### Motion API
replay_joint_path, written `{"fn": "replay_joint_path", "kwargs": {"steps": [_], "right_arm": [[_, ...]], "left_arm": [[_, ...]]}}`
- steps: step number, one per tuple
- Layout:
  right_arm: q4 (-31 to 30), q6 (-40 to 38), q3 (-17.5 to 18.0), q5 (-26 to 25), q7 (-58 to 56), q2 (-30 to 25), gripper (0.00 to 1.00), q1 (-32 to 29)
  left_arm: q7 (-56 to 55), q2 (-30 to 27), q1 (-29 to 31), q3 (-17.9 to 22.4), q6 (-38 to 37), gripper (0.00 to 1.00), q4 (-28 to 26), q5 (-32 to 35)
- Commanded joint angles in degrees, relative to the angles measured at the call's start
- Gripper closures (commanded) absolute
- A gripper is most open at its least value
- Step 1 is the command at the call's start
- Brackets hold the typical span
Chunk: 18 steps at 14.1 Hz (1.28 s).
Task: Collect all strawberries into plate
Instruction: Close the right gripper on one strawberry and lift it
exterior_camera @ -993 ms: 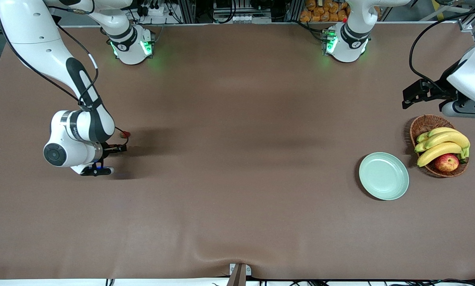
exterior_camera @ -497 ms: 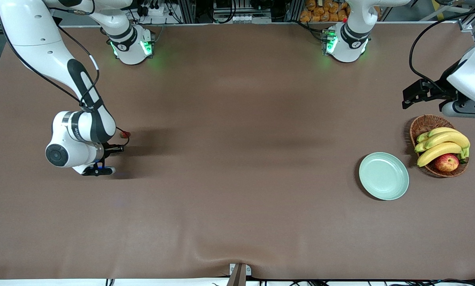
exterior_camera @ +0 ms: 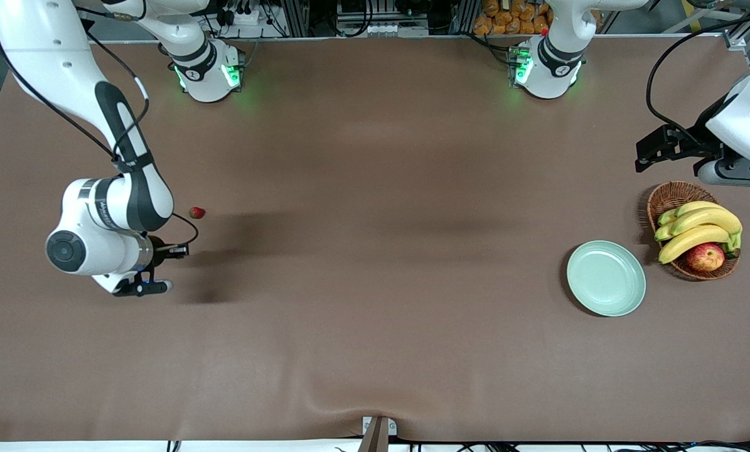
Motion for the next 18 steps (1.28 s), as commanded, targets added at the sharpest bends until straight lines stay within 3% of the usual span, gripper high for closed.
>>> {"fn": "replay_joint_path", "kwargs": {"steps": [1,7,12,16,18], "right_arm": [[3.66,-1.60,0.09,5.00,8.54,-0.50,0.98,5.54],[3.84,-0.72,0.09,9.94,24.40,2.30,0.98,21.00],[3.84,8.06,0.09,25.22,23.70,8.01,0.94,29.01],[3.92,10.35,0.09,27.08,23.79,10.74,0.91,32.62],[4.54,12.28,0.09,28.39,23.88,11.89,0.89,33.77]], "left_arm": [[0.20,0.26,0.30,-0.02,-0.60,0.00,0.75,-0.68],[0.20,0.26,0.30,-0.02,-0.60,0.00,0.75,-0.59],[-0.06,0.79,0.30,-0.02,-0.51,0.00,0.75,-0.68],[-0.24,1.05,0.30,-0.02,0.19,0.00,0.75,-0.68],[-0.50,2.10,0.13,-0.02,4.04,0.00,0.75,-0.94]]}}
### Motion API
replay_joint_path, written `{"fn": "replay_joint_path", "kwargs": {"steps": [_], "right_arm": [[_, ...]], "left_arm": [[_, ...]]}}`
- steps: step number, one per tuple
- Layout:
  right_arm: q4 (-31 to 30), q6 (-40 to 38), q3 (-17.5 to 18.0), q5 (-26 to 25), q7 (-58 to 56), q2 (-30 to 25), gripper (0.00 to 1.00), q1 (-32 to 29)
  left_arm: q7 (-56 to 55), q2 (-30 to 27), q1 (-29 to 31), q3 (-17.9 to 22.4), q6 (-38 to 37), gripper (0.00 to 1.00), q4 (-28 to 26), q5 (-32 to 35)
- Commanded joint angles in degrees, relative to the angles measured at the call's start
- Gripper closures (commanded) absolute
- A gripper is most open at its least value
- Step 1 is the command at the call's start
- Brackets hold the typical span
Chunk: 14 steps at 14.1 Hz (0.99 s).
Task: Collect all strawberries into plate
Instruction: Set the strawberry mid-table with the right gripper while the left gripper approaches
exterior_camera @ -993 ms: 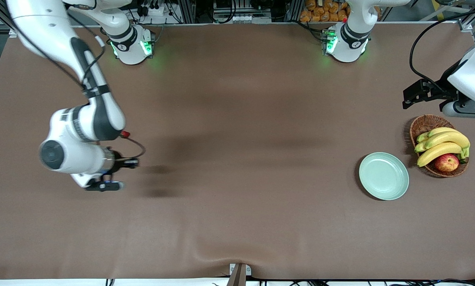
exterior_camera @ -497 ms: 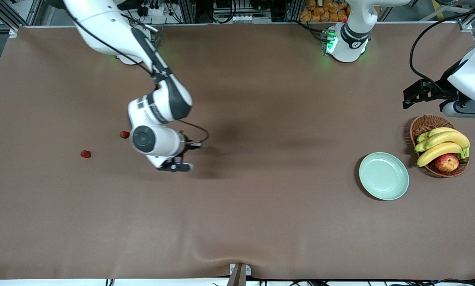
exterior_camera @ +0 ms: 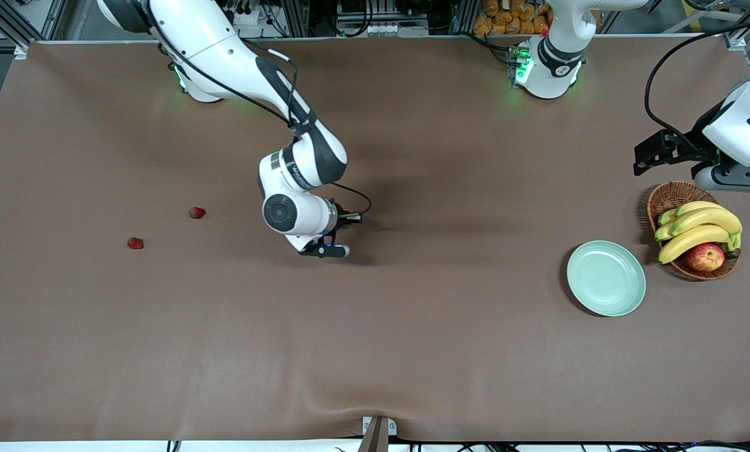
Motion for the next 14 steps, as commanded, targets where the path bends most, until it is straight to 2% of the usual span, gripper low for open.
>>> {"fn": "replay_joint_path", "kwargs": {"steps": [1,3,5,6,7,8,9,12,14], "right_arm": [[1.29,1.60,-0.71,3.64,-0.24,1.64,0.88,1.89],[1.30,1.78,-0.71,4.44,-0.33,1.91,0.77,2.25],[1.30,1.95,-0.80,4.35,-0.50,2.17,0.52,2.25],[1.30,3.00,-0.80,4.18,-0.50,2.17,0.38,2.25],[1.30,4.40,-0.80,3.74,-0.50,2.09,0.18,1.98],[1.30,4.76,-0.89,3.56,-0.59,1.74,0.06,1.46],[1.30,4.68,-1.06,3.56,-0.77,1.30,0.00,0.85],[1.47,2.15,-1.24,3.12,-0.77,-3.08,0.00,-4.93],[1.47,-4.42,-1.24,1.03,-2.25,-6.08,0.00,-10.73]], "left_arm": [[-0.50,1.62,-0.27,-0.12,3.62,0.00,0.86,-1.12],[-0.42,2.15,-0.89,-0.55,5.21,0.00,0.77,-1.38],[-0.42,2.94,-1.85,-1.34,7.31,0.00,0.86,-3.04],[-0.42,3.29,-1.94,-1.43,8.81,0.00,0.86,-4.97],[-0.24,3.73,-2.03,-1.78,10.21,0.00,0.77,-7.77],[-0.24,4.34,-2.47,-2.74,11.53,0.00,0.86,-8.84],[-0.94,5.31,-3.26,-3.62,13.03,0.00,1.03,-8.77],[-5.40,10.91,-7.29,-3.81,13.74,0.00,4.45,-8.68],[-11.46,16.19,-11.33,-3.72,13.74,0.00,8.22,-8.42]]}}
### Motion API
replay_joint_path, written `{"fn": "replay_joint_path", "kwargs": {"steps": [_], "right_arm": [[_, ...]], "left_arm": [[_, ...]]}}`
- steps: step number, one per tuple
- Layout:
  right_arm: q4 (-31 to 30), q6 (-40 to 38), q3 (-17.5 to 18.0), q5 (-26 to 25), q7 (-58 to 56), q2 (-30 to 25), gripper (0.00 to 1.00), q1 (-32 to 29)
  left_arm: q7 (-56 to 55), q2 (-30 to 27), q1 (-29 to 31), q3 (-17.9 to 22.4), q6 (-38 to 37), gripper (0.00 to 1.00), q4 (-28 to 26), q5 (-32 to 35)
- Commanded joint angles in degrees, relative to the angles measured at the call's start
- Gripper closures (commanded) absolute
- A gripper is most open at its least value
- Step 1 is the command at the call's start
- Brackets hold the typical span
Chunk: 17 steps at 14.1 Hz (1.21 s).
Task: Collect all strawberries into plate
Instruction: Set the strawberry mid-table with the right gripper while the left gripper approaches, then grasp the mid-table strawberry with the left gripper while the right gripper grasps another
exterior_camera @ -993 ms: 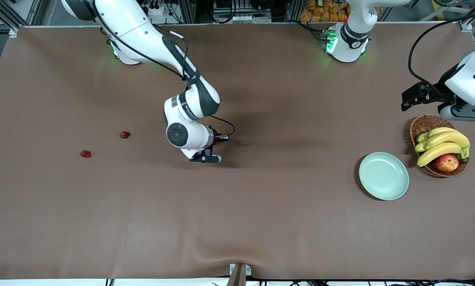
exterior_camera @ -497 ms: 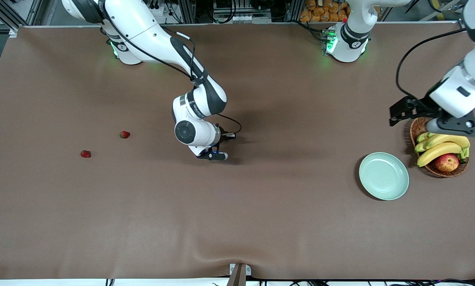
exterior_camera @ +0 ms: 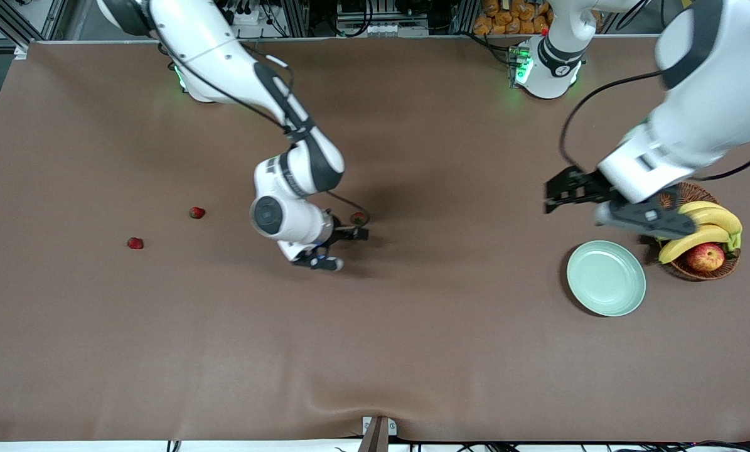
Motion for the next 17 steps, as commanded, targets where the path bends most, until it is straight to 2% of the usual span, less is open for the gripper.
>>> {"fn": "replay_joint_path", "kwargs": {"steps": [1,4,8,10,13,17], "right_arm": [[-1.33,-9.87,0.95,-4.03,-4.14,-5.97,0.00,-9.36],[-1.85,-18.86,0.86,-11.67,-7.06,-9.85,0.00,-17.89],[-6.76,-20.81,0.86,-20.46,-10.48,-13.19,0.00,-24.23],[-9.23,-20.90,0.95,-25.12,-14.77,-13.37,0.00,-25.82],[-12.31,-20.72,0.86,-25.76,-20.15,-13.37,0.00,-28.02],[-16.61,-18.88,0.86,-28.74,-21.91,-13.11,0.00,-29.25]], "left_arm": [[-7.93,8.07,-5.28,0.58,-0.26,0.00,7.15,-0.27],[-10.60,11.94,-8.10,0.24,1.13,0.00,7.25,0.35],[-19.64,16.60,-15.12,0.49,4.13,0.00,7.16,0.96],[-21.32,18.53,-19.26,0.32,4.48,0.00,7.08,4.99],[-24.83,22.48,-24.26,0.23,6.14,0.00,7.25,5.10],[-30.63,28.80,-28.67,0.23,17.02,0.00,7.25,5.10]]}}
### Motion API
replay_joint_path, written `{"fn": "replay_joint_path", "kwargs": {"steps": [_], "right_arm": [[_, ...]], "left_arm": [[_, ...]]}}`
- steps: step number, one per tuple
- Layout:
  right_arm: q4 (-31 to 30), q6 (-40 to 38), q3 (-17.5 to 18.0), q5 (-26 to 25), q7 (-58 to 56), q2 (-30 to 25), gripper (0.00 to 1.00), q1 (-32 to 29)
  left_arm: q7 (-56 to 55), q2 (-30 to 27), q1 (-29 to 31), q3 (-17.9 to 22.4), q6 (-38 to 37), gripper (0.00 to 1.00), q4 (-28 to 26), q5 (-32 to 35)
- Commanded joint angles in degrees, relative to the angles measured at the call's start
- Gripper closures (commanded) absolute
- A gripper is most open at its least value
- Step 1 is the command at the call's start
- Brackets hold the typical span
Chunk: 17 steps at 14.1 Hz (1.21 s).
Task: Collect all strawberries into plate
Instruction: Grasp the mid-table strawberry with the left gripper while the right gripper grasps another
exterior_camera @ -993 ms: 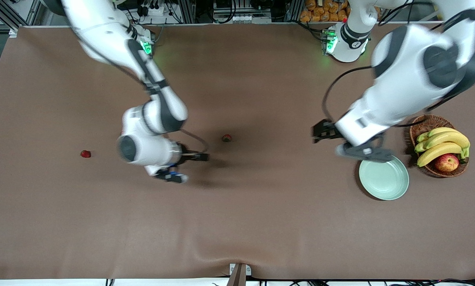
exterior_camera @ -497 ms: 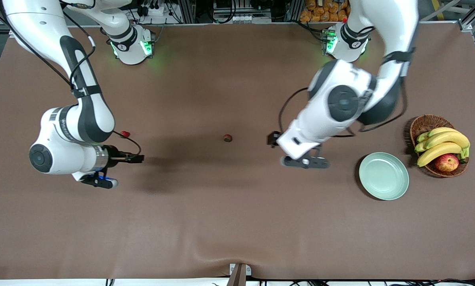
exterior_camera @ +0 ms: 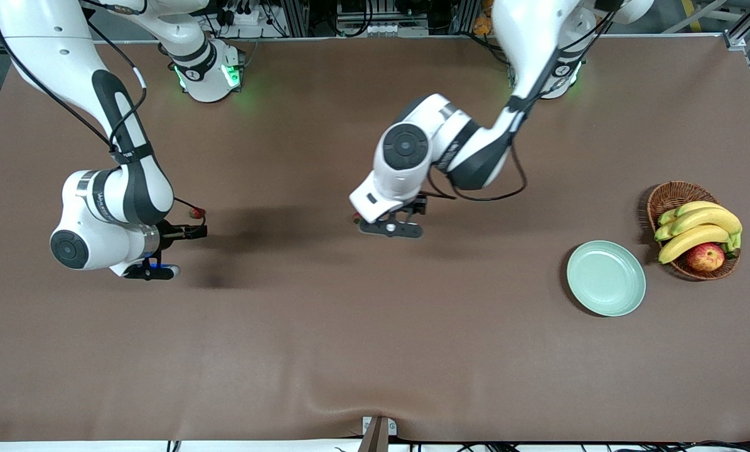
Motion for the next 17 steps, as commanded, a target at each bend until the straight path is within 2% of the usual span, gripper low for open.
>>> {"fn": "replay_joint_path", "kwargs": {"steps": [1,5,15,17], "right_arm": [[-5.32,2.17,1.24,-2.88,-0.72,-1.98,0.00,-1.23],[-7.70,2.53,1.24,-3.06,-0.72,-1.36,0.00,-1.23],[-9.99,5.87,1.24,-3.24,-1.16,1.80,0.00,-3.16],[-9.99,6.31,1.24,-3.24,-1.16,2.24,0.03,-3.08]], "left_arm": [[-3.30,5.83,-2.91,0.52,6.37,0.00,1.80,1.39],[-4.72,11.03,-5.12,0.70,12.98,0.00,1.88,1.31],[-6.30,14.29,-8.55,1.40,14.57,0.00,1.89,1.83],[-6.30,14.81,-9.16,2.27,14.57,0.00,1.97,2.01]]}}
